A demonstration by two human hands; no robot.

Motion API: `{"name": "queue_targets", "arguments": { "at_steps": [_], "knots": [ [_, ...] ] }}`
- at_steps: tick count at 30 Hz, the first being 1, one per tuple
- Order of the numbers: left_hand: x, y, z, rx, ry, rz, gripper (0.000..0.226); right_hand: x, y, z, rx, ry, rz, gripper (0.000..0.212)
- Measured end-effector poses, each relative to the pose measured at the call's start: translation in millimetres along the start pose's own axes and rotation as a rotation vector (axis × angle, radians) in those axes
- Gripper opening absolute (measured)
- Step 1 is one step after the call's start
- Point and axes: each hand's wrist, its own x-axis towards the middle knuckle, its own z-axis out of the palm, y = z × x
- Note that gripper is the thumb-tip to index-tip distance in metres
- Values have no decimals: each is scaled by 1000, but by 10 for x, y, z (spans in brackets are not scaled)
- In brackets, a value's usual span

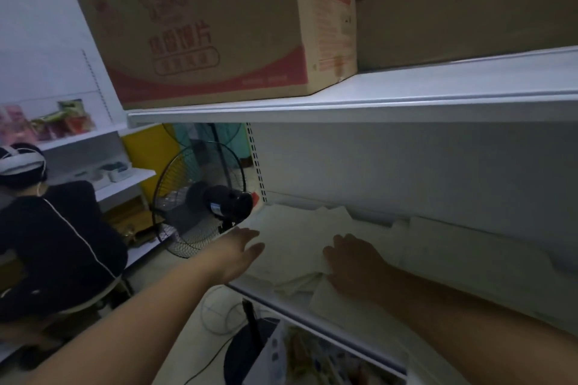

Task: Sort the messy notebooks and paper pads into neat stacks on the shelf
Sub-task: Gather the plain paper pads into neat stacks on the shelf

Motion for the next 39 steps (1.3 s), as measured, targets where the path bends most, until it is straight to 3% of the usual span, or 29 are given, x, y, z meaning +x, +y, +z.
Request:
{"name": "queue_targets", "arguments": {
  "at_steps": [2, 5, 6, 8, 9, 12, 14, 17, 19, 20, 23, 24, 27, 29, 31, 36, 38, 39],
  "knots": [
    [127, -23, 2, -34, -32, 1, 51, 103, 15, -12, 13, 180, -63, 16],
    [317, -25, 4, -125, -40, 2, 46, 260, 89, -61, 39, 380, -70, 21],
    [408, -37, -2, -234, -18, -4, 44, 296, 117, -67, 54, 444, -66, 17],
    [601, -101, -15, -688, 24, -85, 37, 309, 142, -68, 112, 544, -123, 3],
    [699, -167, -35, -938, -3, -141, 37, 308, 145, -92, 140, 598, -170, 11],
    [932, -410, -59, -1431, -229, -233, 54, 315, 165, -100, 191, 775, -366, 34],
    [984, -531, -43, -1511, -446, -159, 64, 304, 87, -142, 156, 863, -476, 29],
    [1059, -647, 69, -1431, -640, 21, 69, 358, -36, -103, -11, 824, -484, 39],
    [1095, -689, 121, -1388, -670, 60, 80, 417, -36, 1, -51, 759, -306, 26],
    [1126, -706, 142, -1384, -650, 77, 81, 442, -29, 45, -26, 707, -116, 32],
    [1284, -751, 188, -1471, -470, 93, 47, 426, -31, 74, 223, 334, 589, 68],
    [1324, -751, 209, -1506, -428, 105, 37, 408, -40, 88, 334, 187, 738, 74],
    [1399, -760, 322, -1542, -408, 134, 34, 406, -93, 121, 464, 72, 908, 83],
    [1432, -783, 394, -1536, -415, 147, 37, 420, -137, 38, 442, 118, 978, 82],
    [1463, -810, 453, -1543, -393, 133, 37, 428, -102, -32, 605, 274, 1040, 71],
    [1519, -820, 532, -1563, -346, 123, 39, 341, -206, -191, 1756, 999, 995, 18],
    [1514, -812, 537, -1566, -336, 128, 39, 326, -423, -143, 1858, 965, 930, 16],
    [1519, -810, 531, -1565, -336, 128, 41, 317, -520, -91, 1733, 852, 939, 17]
  ]
}}
